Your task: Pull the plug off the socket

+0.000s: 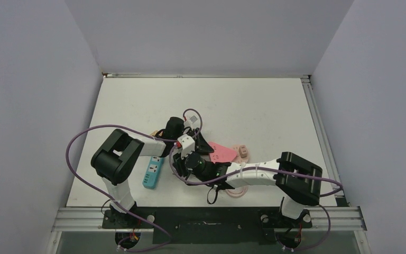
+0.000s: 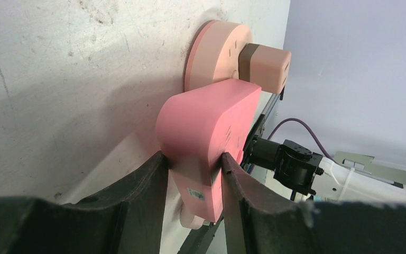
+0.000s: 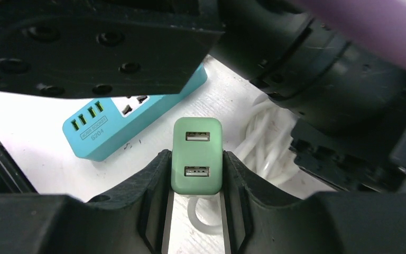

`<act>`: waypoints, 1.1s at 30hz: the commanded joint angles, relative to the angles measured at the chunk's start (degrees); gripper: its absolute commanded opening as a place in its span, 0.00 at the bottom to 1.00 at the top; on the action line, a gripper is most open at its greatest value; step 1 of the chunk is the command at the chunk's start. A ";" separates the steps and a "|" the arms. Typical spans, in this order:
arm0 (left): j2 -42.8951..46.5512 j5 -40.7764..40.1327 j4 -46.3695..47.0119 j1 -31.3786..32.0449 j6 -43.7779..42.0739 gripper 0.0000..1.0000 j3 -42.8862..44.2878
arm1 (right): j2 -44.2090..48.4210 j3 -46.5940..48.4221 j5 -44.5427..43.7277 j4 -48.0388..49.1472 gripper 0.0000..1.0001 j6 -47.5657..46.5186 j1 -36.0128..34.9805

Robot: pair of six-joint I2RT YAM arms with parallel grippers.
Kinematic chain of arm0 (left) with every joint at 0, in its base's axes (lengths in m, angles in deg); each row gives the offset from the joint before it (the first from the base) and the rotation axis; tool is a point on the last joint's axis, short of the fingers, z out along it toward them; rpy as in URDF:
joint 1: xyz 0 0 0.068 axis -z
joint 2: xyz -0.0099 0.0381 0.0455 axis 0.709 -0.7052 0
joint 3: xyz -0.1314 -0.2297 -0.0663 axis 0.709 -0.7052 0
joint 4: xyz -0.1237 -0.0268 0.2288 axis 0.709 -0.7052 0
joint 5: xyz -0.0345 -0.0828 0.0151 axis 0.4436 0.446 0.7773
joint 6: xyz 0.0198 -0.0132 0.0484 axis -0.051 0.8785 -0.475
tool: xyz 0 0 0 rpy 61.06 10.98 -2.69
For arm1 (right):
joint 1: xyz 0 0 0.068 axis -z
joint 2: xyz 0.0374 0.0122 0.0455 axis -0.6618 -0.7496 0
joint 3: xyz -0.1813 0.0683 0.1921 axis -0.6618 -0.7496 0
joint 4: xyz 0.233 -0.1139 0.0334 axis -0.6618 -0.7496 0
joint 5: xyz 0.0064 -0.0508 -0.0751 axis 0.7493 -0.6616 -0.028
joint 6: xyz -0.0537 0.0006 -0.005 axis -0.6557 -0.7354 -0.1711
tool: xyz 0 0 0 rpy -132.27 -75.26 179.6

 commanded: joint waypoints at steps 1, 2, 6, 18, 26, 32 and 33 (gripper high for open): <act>0.51 -2.37 -3.80 0.49 -3.23 0.21 0.45 | -3.07 4.50 1.08 5.35 0.26 -0.94 -0.27; 0.45 -2.33 -3.80 0.47 -3.25 0.21 0.45 | -3.42 4.69 0.97 5.47 0.35 -0.88 -0.25; 0.27 -2.20 -3.89 0.40 -3.08 0.21 0.53 | -2.78 4.04 0.65 5.79 0.69 -0.89 -0.24; 0.77 -1.67 -4.04 0.15 -2.81 0.21 0.75 | 10.32 -1.34 -3.35 -1.37 0.88 0.36 -0.53; 1.17 -1.97 -4.63 -0.13 -3.22 0.22 0.96 | 24.74 -4.72 -15.72 -16.57 0.94 3.68 4.07; 1.18 -2.05 -4.97 -0.15 -3.58 0.22 1.06 | 30.09 -7.24 -13.59 -29.38 0.95 10.15 18.17; 1.14 -1.93 -4.95 -0.13 -3.52 0.22 1.06 | 30.40 -7.62 -12.03 -30.53 0.94 11.07 20.49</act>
